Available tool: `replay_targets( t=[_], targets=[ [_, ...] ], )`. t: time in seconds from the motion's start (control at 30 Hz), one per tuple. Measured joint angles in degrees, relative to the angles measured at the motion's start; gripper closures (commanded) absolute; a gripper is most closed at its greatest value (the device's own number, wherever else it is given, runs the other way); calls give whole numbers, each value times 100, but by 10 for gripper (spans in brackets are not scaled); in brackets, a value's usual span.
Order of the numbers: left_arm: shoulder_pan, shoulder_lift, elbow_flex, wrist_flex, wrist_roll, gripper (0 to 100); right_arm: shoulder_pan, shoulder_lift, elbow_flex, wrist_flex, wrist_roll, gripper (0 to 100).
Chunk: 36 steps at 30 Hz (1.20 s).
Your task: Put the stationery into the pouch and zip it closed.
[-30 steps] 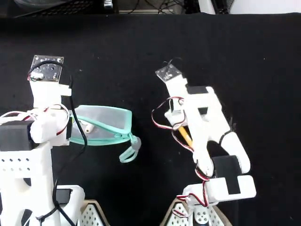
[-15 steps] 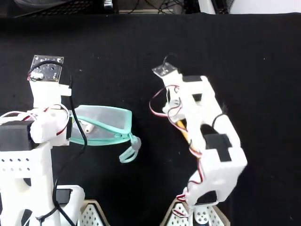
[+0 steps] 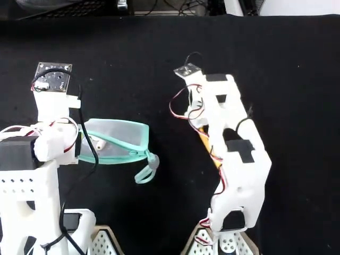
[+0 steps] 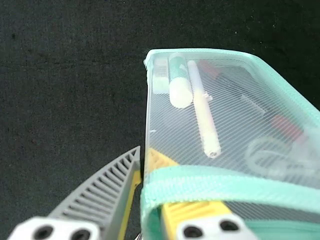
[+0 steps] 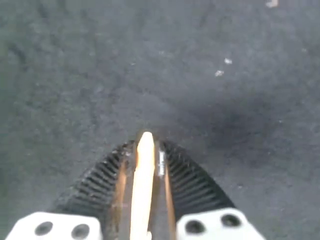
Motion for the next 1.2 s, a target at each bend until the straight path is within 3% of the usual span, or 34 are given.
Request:
replay_targets(
  t=[0.33,0.57,0.73,0.9,1.2],
  targets=[
    [0,0,0,0,0,970,-62,-3473,1415,325,-220,986],
    [0,0,0,0,0,970,-633,-7130,2998,352,-615,986],
    [0,0,44,0,0,970,-1178,-9363,3218,369,-1073,986],
    [0,-18,176,0,0,970,-1732,-10470,3218,35,-1152,985],
    [0,-18,334,0,0,970,-2453,-11666,3218,-1547,-1222,985]
  ],
)
